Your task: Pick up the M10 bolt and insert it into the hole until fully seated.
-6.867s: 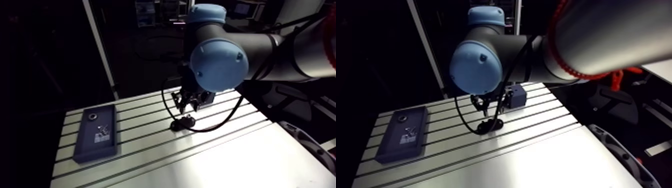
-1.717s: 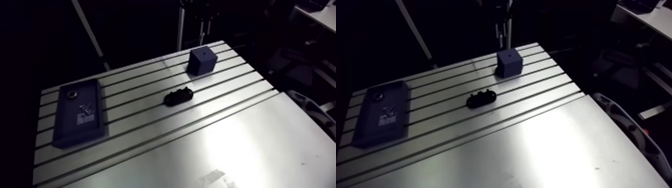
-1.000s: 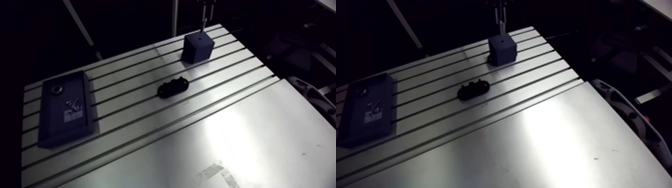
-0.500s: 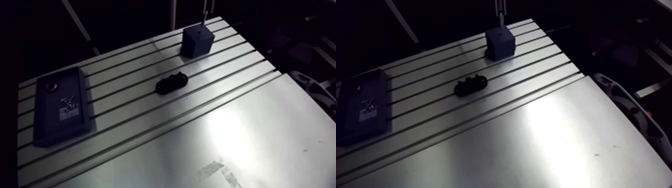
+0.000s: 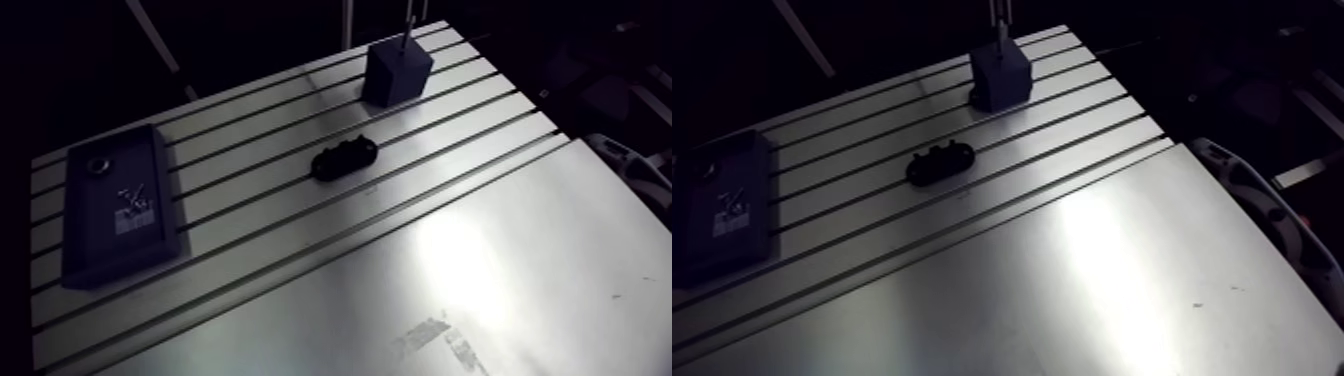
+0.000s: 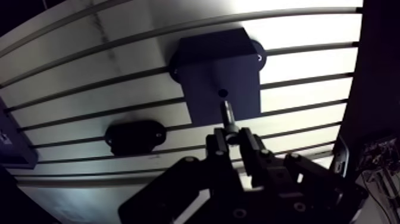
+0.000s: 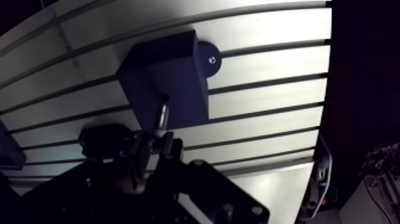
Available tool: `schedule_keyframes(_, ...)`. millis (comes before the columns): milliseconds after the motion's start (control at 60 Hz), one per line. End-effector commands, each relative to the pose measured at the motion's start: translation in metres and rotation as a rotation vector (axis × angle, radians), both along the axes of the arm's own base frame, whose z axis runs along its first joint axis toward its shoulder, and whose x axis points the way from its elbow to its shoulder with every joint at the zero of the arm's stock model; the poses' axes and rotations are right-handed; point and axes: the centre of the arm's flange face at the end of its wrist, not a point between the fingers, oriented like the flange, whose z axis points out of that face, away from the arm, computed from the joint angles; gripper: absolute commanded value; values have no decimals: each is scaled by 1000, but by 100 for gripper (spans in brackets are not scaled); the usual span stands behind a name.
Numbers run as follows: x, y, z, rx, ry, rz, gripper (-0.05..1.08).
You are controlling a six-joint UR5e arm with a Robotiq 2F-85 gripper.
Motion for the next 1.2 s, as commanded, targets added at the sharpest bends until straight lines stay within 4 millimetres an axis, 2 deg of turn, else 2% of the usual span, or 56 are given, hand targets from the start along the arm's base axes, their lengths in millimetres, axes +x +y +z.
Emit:
schedule_keyframes(17,-2,2,-5,0,-3,-3,107)
schedule_keyframes(417,-3,2,-2,2,-2,-2,107)
schedule_keyframes(1200,-4,-1,-9,-3,-10,2,107)
